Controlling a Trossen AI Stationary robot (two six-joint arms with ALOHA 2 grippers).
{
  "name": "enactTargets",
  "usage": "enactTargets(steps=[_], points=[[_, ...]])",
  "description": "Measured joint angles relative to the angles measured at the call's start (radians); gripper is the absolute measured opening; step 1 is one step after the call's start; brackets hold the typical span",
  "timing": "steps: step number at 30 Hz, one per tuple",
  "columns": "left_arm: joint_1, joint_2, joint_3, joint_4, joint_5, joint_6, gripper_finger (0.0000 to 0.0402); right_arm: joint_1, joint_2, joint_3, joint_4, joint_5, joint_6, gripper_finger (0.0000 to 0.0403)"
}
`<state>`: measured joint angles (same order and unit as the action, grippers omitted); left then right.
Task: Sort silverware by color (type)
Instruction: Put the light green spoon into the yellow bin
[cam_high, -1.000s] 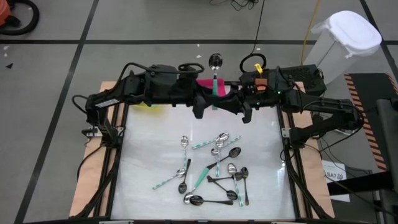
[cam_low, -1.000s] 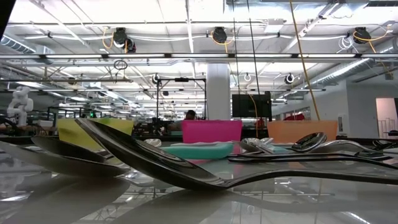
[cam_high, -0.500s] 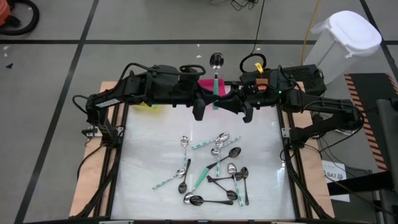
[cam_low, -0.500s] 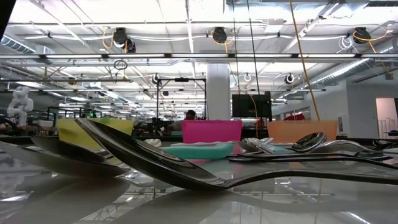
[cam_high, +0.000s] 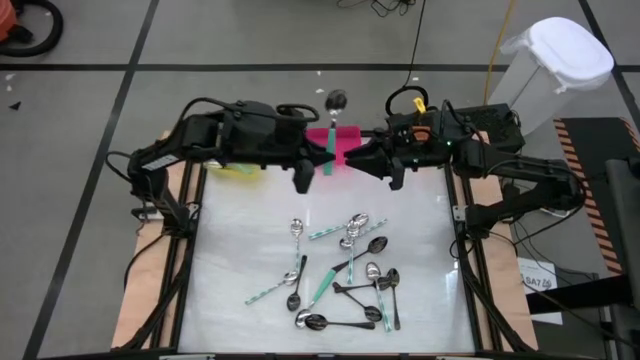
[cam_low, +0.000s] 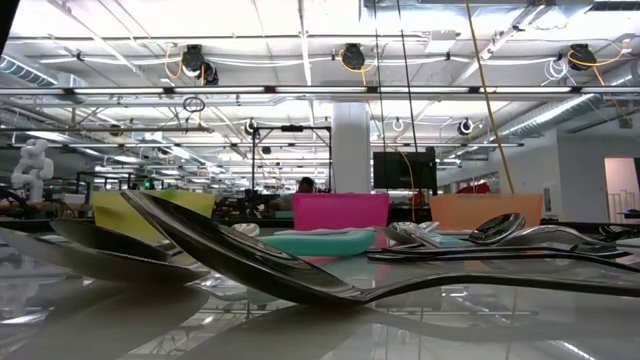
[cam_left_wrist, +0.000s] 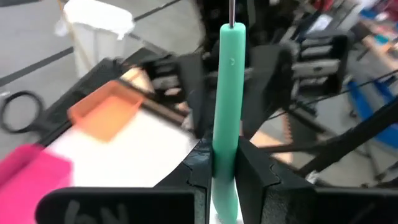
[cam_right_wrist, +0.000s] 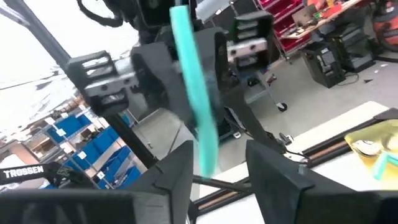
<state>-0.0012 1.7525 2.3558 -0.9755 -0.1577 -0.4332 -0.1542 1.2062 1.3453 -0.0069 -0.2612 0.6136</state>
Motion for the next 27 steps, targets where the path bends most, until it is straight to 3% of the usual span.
enactTargets(steps=[17, 27], points=[[0.055, -0.102, -0.001, -0.39, -0.201, 0.011, 0.004, -0.079, -0.089, 0.0, -0.161, -0.004, -0.06, 0.0157], [-0.045, -0.112, -0.042, -0.588, -0.384, -0.136, 0.004, -0.108, -0.102, 0.0, -0.166, -0.005, -0.074, 0.0157]])
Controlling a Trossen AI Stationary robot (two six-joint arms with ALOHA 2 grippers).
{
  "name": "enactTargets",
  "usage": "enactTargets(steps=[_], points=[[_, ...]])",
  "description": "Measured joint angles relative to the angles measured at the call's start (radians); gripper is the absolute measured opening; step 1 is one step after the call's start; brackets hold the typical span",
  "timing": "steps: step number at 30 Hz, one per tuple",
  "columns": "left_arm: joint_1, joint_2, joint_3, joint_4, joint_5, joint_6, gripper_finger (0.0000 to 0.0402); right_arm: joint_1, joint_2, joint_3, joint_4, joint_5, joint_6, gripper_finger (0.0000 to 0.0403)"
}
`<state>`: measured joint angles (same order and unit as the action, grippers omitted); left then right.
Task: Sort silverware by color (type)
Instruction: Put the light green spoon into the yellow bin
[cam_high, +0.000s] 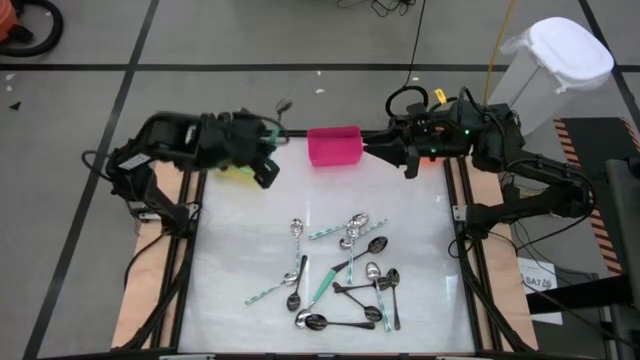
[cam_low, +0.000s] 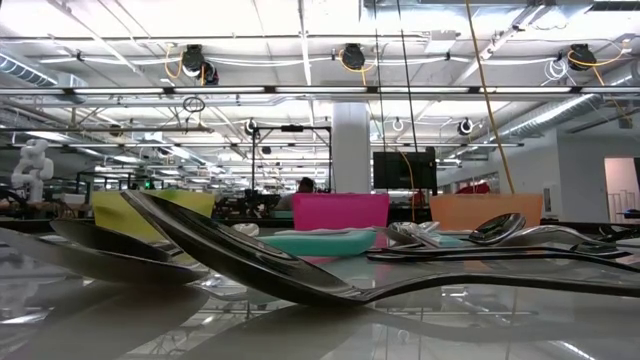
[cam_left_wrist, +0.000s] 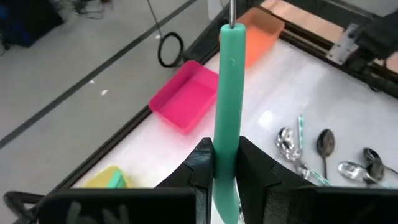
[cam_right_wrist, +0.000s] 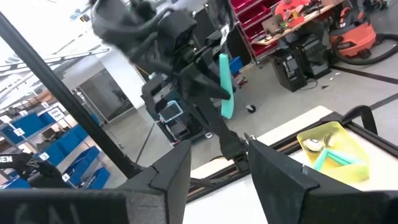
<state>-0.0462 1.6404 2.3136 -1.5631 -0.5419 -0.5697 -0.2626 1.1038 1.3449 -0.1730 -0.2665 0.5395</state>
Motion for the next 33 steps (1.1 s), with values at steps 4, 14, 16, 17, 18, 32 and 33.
enactTargets(steps=[4, 14, 16, 17, 18, 32, 33], points=[[-0.073, -0.096, -0.219, 0.084, -0.071, -0.101, 0.004, 0.0, 0.0, 0.0, -0.009, -0.003, 0.001, 0.0157], [-0.132, -0.47, -1.065, 0.812, -0.063, -0.227, 0.004, 0.0, 0.003, 0.0, -0.036, -0.026, 0.013, 0.0157], [-0.111, -0.527, -1.186, 0.906, -0.063, -0.237, 0.004, 0.0, 0.004, 0.0, -0.035, -0.026, 0.016, 0.0157], [-0.098, -0.553, -1.24, 0.943, -0.063, -0.245, 0.004, 0.0, 0.004, 0.0, -0.035, -0.026, 0.02, 0.0157], [-0.082, -0.582, -1.294, 0.973, -0.065, -0.253, 0.004, 0.0, 0.004, 0.0, -0.036, -0.026, 0.024, 0.0157], [0.252, -0.924, -1.987, 1.805, 0.003, -0.356, 0.004, 0.0, 0.009, 0.0, -0.041, 0.014, 0.02, 0.0157], [0.269, -0.929, -2.006, 1.831, 0.004, -0.366, 0.004, -0.002, 0.01, 0.0, -0.042, 0.026, 0.02, 0.0157]])
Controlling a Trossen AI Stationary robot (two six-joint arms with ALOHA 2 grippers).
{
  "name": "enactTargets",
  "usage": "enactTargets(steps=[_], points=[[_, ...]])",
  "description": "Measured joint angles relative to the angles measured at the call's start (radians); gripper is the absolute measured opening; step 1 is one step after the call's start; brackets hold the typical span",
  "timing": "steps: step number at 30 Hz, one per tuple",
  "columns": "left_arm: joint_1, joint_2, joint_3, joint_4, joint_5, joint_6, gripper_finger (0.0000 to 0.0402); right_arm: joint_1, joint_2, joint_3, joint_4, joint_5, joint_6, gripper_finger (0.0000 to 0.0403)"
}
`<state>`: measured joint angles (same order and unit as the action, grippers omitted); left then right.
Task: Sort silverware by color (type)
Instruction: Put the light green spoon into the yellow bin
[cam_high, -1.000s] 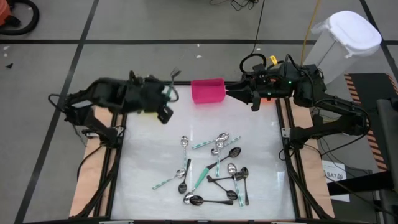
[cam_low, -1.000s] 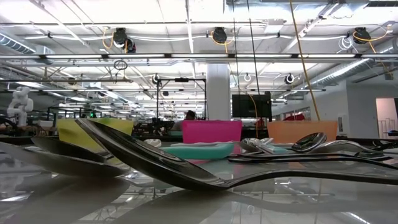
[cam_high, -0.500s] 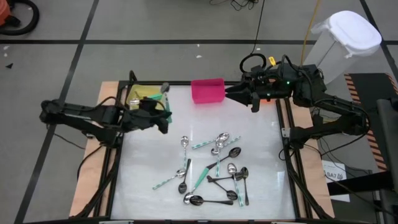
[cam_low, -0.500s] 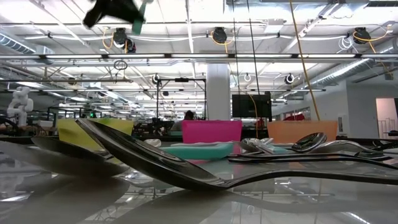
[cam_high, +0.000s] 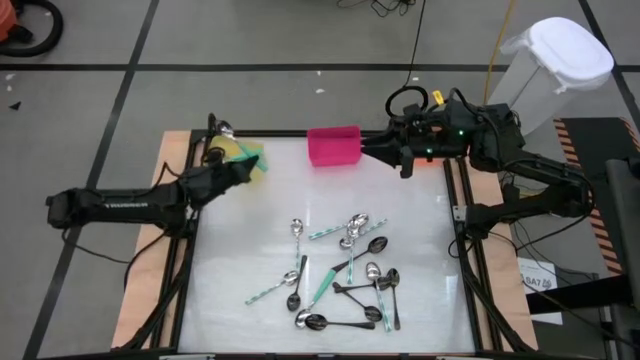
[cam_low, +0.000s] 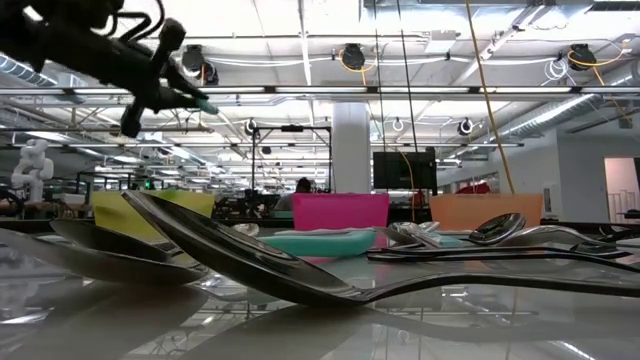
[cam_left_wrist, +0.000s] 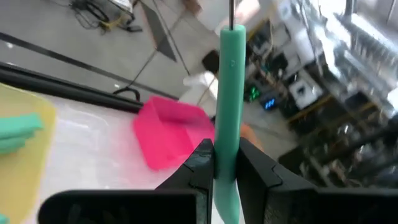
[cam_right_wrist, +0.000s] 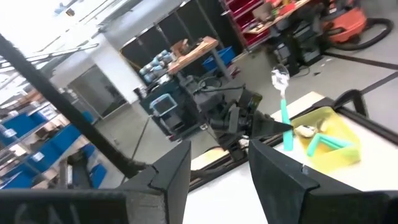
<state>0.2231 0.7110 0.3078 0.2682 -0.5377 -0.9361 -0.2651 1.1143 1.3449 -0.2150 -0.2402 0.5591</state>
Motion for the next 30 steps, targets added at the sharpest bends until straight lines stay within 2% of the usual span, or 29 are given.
enactTargets(steps=[7, 15, 18, 21, 27, 30], points=[[0.141, 0.001, -0.037, 0.011, 0.018, -0.043, 0.004, -0.004, 0.018, 0.0, 0.003, 0.005, 0.0, 0.0157], [0.346, 0.002, -0.037, -0.089, 0.137, -0.143, 0.004, -0.004, 0.018, 0.0, 0.001, 0.005, -0.007, 0.0157], [0.394, 0.001, -0.036, -0.196, 0.151, -0.288, 0.004, -0.003, 0.018, 0.0, 0.005, 0.004, -0.007, 0.0157], [0.415, 0.007, -0.038, -0.317, 0.141, -0.441, 0.004, -0.003, 0.018, 0.0, 0.005, 0.004, -0.017, 0.0157], [0.417, 0.009, -0.037, -0.341, 0.184, -0.48, 0.004, -0.004, 0.018, 0.0, 0.008, 0.007, -0.029, 0.0157], [0.421, 0.009, -0.037, -0.418, 0.222, -0.579, 0.004, -0.004, 0.018, 0.0, 0.008, 0.01, -0.032, 0.0157]])
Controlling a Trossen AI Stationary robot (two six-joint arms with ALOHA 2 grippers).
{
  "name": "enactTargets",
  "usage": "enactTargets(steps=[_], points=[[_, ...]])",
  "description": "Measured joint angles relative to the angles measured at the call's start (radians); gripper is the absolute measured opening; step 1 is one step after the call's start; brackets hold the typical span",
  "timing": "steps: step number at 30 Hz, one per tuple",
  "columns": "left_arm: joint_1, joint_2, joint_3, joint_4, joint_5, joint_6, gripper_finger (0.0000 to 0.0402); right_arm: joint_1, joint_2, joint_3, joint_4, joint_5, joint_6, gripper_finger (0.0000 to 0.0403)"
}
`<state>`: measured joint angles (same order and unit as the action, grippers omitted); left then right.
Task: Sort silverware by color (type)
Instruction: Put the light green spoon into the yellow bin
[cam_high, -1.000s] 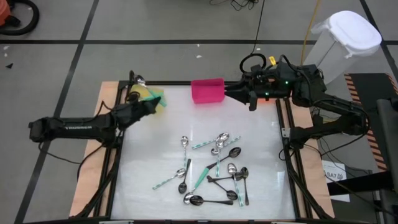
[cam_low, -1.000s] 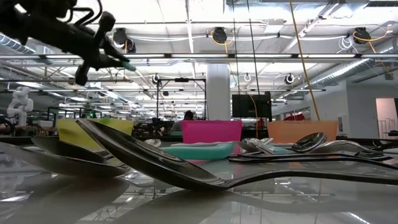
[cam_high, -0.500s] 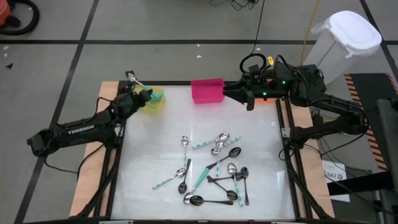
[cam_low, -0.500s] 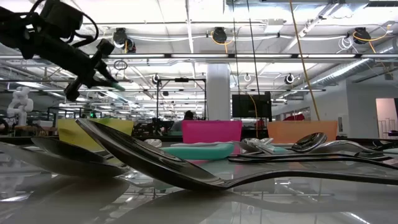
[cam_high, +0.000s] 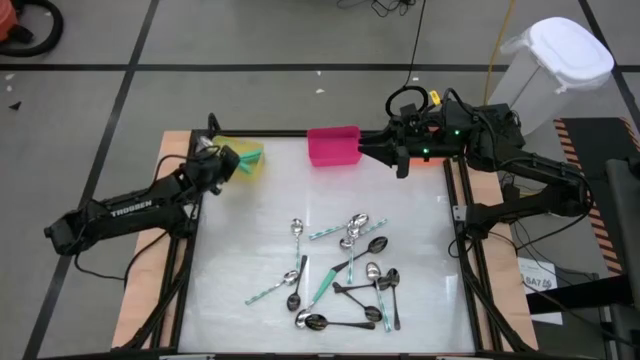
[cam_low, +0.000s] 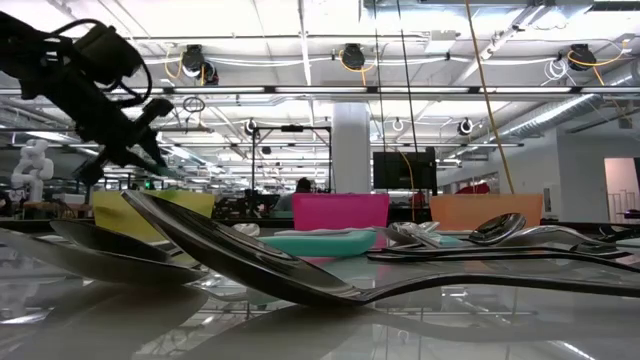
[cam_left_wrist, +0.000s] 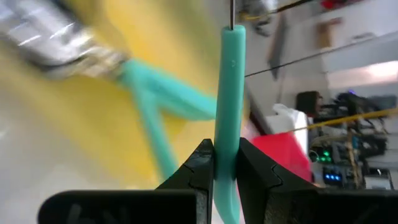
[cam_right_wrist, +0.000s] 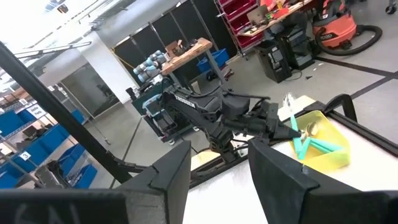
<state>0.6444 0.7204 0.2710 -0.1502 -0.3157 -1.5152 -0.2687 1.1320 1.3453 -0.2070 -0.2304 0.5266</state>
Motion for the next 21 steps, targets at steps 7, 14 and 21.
enactTargets(steps=[7, 14, 21], points=[[0.002, 0.0, 0.0, -0.054, 0.008, -0.109, 0.004, 0.0, 0.002, 0.0, 0.0, 0.024, -0.015, 0.0157], [0.002, 0.0, 0.0, -0.054, 0.008, -0.146, 0.004, 0.0, 0.002, 0.0, 0.0, 0.022, -0.015, 0.0157], [0.002, 0.0, 0.0, -0.054, 0.023, -0.158, 0.004, 0.0, 0.002, 0.0, 0.0, 0.021, -0.015, 0.0157]])
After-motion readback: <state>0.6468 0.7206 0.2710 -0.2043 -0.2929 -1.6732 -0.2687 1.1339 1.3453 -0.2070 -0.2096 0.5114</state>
